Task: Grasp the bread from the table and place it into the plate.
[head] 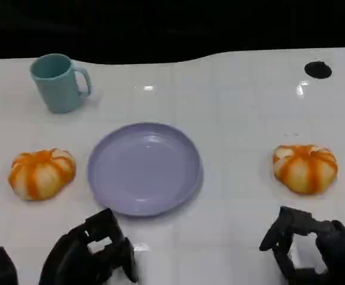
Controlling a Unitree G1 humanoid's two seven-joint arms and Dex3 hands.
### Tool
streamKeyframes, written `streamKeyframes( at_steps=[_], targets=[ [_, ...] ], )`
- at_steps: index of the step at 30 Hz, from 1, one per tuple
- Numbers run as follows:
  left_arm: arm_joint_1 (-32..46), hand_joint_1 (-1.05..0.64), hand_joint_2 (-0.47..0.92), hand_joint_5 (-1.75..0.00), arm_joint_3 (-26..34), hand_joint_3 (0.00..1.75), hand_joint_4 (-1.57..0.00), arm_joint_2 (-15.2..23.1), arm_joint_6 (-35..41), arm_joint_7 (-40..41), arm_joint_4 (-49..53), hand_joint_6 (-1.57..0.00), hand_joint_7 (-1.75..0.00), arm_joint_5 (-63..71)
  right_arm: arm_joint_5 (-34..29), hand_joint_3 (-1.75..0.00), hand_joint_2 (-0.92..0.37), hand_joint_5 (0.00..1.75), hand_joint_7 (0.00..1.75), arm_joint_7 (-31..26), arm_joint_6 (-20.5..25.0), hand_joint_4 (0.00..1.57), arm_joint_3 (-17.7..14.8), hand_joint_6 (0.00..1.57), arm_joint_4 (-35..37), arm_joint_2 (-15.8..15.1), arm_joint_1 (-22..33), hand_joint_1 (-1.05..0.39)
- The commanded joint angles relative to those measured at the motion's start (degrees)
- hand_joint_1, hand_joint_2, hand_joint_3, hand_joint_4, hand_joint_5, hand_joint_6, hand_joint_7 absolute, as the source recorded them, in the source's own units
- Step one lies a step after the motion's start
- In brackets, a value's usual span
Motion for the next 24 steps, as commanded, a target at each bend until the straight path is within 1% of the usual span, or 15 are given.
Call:
streamKeyframes(
  at_steps=[1,18,24],
  targets=[
    [-0.16,-0.65,0.92,-1.75,0.3,0.2,-0.8,0.8,-0.23,-0.45,0.05,-0.71,-1.57,-0.36,-0.21,-1.39,-0.32,1.71,1.3,-0.53,-0.46,0.77,-0.46,0.77,0.61,-0.47,-0.36,-0.08],
    [-0.27,-0.65,0.92,-1.75,0.45,0.19,-0.8,0.72,0.13,-0.58,0.14,-0.72,-1.56,-0.56,0.11,-1.4,-0.33,1.71,1.29,-0.25,-0.32,0.78,-0.38,0.77,0.69,-0.48,-0.41,-0.07],
    [-0.41,-0.65,0.92,-1.75,0.42,0.2,-0.8,0.74,-0.79,-0.7,0.48,-0.71,-1.56,-0.18,0.46,-1.39,-0.32,1.71,1.29,-0.07,-0.28,0.77,-0.39,0.77,0.76,-0.44,-0.44,-0.07]
  ],
)
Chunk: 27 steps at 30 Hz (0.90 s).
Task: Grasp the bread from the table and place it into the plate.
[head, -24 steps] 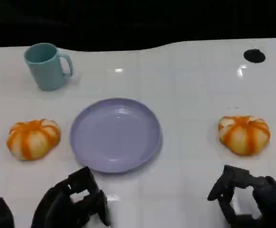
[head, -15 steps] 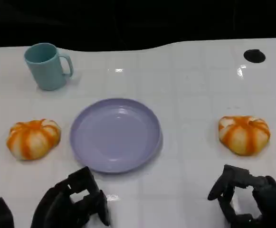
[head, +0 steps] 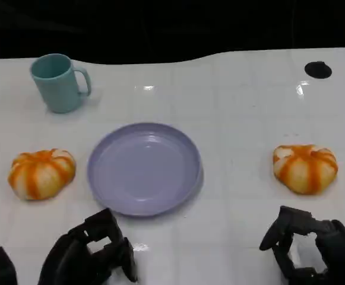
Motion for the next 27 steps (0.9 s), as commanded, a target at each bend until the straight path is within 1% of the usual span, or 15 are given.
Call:
streamKeyframes(
  at_steps=[1,2,3,5,6,8,10,13,17,21,24,26,27],
  targets=[
    [-0.3,-0.65,0.92,-1.75,0.2,0.21,-0.8,0.72,-0.87,-0.54,0.31,-0.71,-1.56,-0.16,0.59,-1.39,-0.32,1.71,1.29,0.0,-0.36,0.77,-0.38,0.77,0.11,-0.41,-0.1,-0.07],
    [-0.27,-0.65,0.92,-1.75,0.19,0.21,-0.8,0.71,-0.75,-0.45,0.23,-0.71,-1.57,-0.16,0.68,-1.38,-0.33,1.71,1.27,0.01,-0.4,0.77,-0.39,0.77,0.09,-0.38,-0.08,-0.08],
    [-0.24,-0.65,0.92,-1.75,0.19,0.21,-0.8,0.73,-0.45,-0.44,0.12,-0.71,-1.57,-0.25,0.88,-1.31,-0.37,1.7,1.22,0.1,-0.39,0.76,-0.37,0.78,0.01,-0.33,-0.02,-0.09],
    [-0.24,-0.65,0.92,-1.75,0.18,0.2,-0.8,0.79,-0.22,-0.5,0.04,-0.71,-1.57,-0.32,1.57,-1.16,-0.45,1.69,1.15,0.43,-0.43,0.74,-0.31,0.78,-0.1,-0.17,0.1,-0.11],
    [-0.25,-0.65,0.92,-1.75,0.17,0.2,-0.8,0.81,-0.34,-0.48,0.05,-0.71,-1.57,-0.24,2.03,-1.04,-0.51,1.66,1.1,0.58,-0.53,0.72,-0.32,0.78,-0.1,-0.01,0.14,-0.12],
    [-0.24,-0.65,0.92,-1.75,0.17,0.2,-0.8,0.82,-0.15,-0.41,-0.02,-0.71,-1.57,-0.27,2.1,-0.92,-0.56,1.58,1.03,0.28,-0.79,0.7,-0.54,0.77,-0.2,0.24,0.19,-0.13],
    [-0.28,-0.65,0.92,-1.75,0.22,0.2,-0.8,0.78,-0.12,-0.51,0.13,-0.71,-1.57,-0.39,1.53,-0.88,-0.59,1.46,0.96,-0.5,-1.3,0.68,-0.92,0.75,-0.28,0.41,0.14,-0.15],
    [-0.32,-0.64,0.92,-1.75,0.29,0.2,-0.8,0.66,-0.14,-0.5,0.27,-0.71,-1.57,-0.5,1.05,-0.88,-0.58,1.37,0.91,-0.81,-1.3,0.63,-1.26,0.71,-1.21,0.21,0.13,-0.15],
    [-0.31,-0.65,0.92,-1.75,0.18,0.2,-0.8,0.66,-0.52,-0.43,0.28,-0.71,-1.57,-0.16,-5.76,-0.92,-0.54,1.3,0.83,-4.59,-1.13,0.59,-2.57,0.68,-3.63,-1.19,0.06,-0.18],
    [-0.44,-0.66,0.92,-1.75,0.25,0.2,-0.8,0.68,-1.0,-0.54,0.64,-0.71,-1.57,-0.05,-13.13,-0.7,-0.66,1.08,0.61,-9.61,-0.37,0.62,-3.89,0.73,-6.9,-2.39,0.3,-0.24],
    [-0.48,-0.65,0.92,-1.75,0.29,0.21,-0.8,0.76,-0.79,-0.66,0.68,-0.71,-1.57,-0.18,-17.77,-0.54,-0.73,0.93,0.45,-13.0,1.06,0.6,-4.55,0.74,-9.6,-3.35,0.68,-0.25],
    [-0.5,-0.65,0.92,-1.75,0.29,0.21,-0.8,0.82,-0.86,-0.7,0.75,-0.71,-1.57,-0.14,-20.59,-0.47,-0.76,0.89,0.39,-15.44,1.87,0.58,-4.83,0.73,-10.88,-4.13,0.65,-0.25],
    [-0.52,-0.65,0.92,-1.75,0.32,0.21,-0.8,0.82,-0.86,-0.74,0.78,-0.71,-1.57,-0.18,-21.81,-0.41,-0.78,0.86,0.35,-16.54,2.32,0.55,-4.9,0.72,-11.55,-4.5,0.63,-0.26]
  ],
)
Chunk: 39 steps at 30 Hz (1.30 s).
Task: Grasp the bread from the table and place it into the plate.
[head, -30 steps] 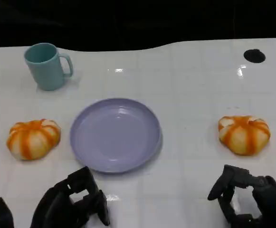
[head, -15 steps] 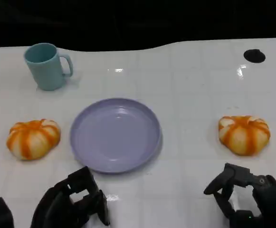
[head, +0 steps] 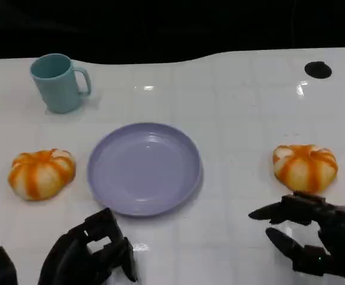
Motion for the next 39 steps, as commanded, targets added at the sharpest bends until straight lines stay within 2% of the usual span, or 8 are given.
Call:
streamKeyframes(
  at_steps=[1,6,9,13,22,28,33,39],
  targets=[
    [-0.35,-0.64,0.92,-1.75,0.24,0.21,-0.8,0.84,-0.59,-0.71,0.5,-0.71,-1.57,-0.28,-5.39,-0.38,-0.8,0.85,0.33,-5.32,2.2,0.52,-1.31,0.71,-3.39,-2.59,0.4,-0.27],
    [-0.26,-0.66,0.92,-1.75,0.13,0.2,-0.8,0.74,-0.6,-0.13,0.18,-0.72,-1.57,0.09,-11.9,-0.26,-0.84,0.79,0.28,-9.81,6.53,0.38,-1.24,0.64,-7.88,-4.93,0.67,-0.29],
    [-0.31,-0.65,0.92,-1.75,0.02,0.22,-0.81,0.7,-0.87,-0.2,0.32,-0.71,-1.58,0.27,-16.17,-0.16,-0.87,0.7,0.22,-12.68,10.29,0.37,-1.09,0.64,-10.78,-6.24,0.92,-0.29],
    [-0.33,-0.66,0.92,-1.75,-0.15,0.22,-0.81,0.75,-0.88,-0.07,0.2,-0.71,-1.58,0.46,-19.67,-0.12,-0.88,0.63,0.15,-13.1,15.86,0.3,-0.61,0.57,-14.78,-8.0,1.56,-0.32],
    [-0.58,-0.67,0.92,-1.75,-0.25,0.22,-0.81,0.58,-1.16,0.01,0.49,-0.7,-1.57,0.46,-20.11,-0.02,-0.84,0.48,0.01,-5.22,27.33,0.01,0.94,0.32,-22.51,-11.09,2.84,-0.39],
    [-0.78,-0.66,0.92,-1.75,-0.17,0.21,-0.81,0.44,-1.06,-0.09,0.8,-0.7,-1.57,0.22,-22.04,0.0,-0.78,0.27,0.01,-2.01,32.35,0.0,2.27,0.23,-25.94,-12.48,2.17,-0.37],
    [-0.87,-0.68,0.92,-1.75,-0.29,0.21,-0.81,0.33,-1.24,0.37,0.83,-0.71,-1.57,0.59,-23.5,-0.01,-0.79,0.31,0.02,0.02,35.7,0.0,3.76,0.25,-27.05,-13.27,0.98,-0.19],
    [-0.99,-0.66,0.92,-1.75,-0.26,0.22,-0.81,0.29,-1.0,0.0,0.9,-0.7,-1.57,0.26,-24.82,-0.01,-0.79,0.36,0.01,3.31,40.08,0.0,5.61,0.25,-27.65,-13.64,-0.62,-0.19]
  ],
)
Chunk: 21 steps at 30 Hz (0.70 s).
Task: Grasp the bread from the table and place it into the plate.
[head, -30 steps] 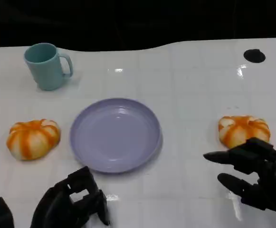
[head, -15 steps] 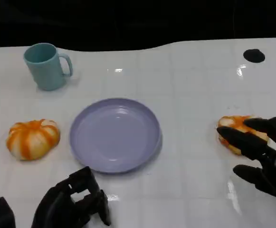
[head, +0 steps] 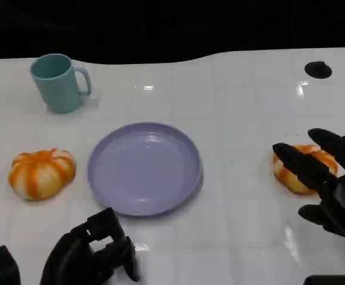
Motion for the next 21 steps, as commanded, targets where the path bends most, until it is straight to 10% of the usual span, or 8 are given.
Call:
streamKeyframes(
  at_steps=[1,21],
  targets=[
    [-0.58,-0.65,0.92,-1.75,0.15,0.22,-0.81,0.43,-0.42,0.01,0.36,-0.7,-1.57,-0.12,-0.67,-0.01,-0.79,0.36,0.01,1.91,2.76,0.0,1.13,0.25,-0.53,-1.15,-1.78,-0.2],
    [-0.77,-0.66,0.92,-1.75,0.38,0.2,-0.8,0.04,-0.44,0.3,0.67,-0.71,-1.55,-0.01,-2.87,0.0,-0.79,0.41,0.01,-3.2,7.8,0.0,10.27,0.27,23.2,-1.9,-17.9,-0.44]
  ],
)
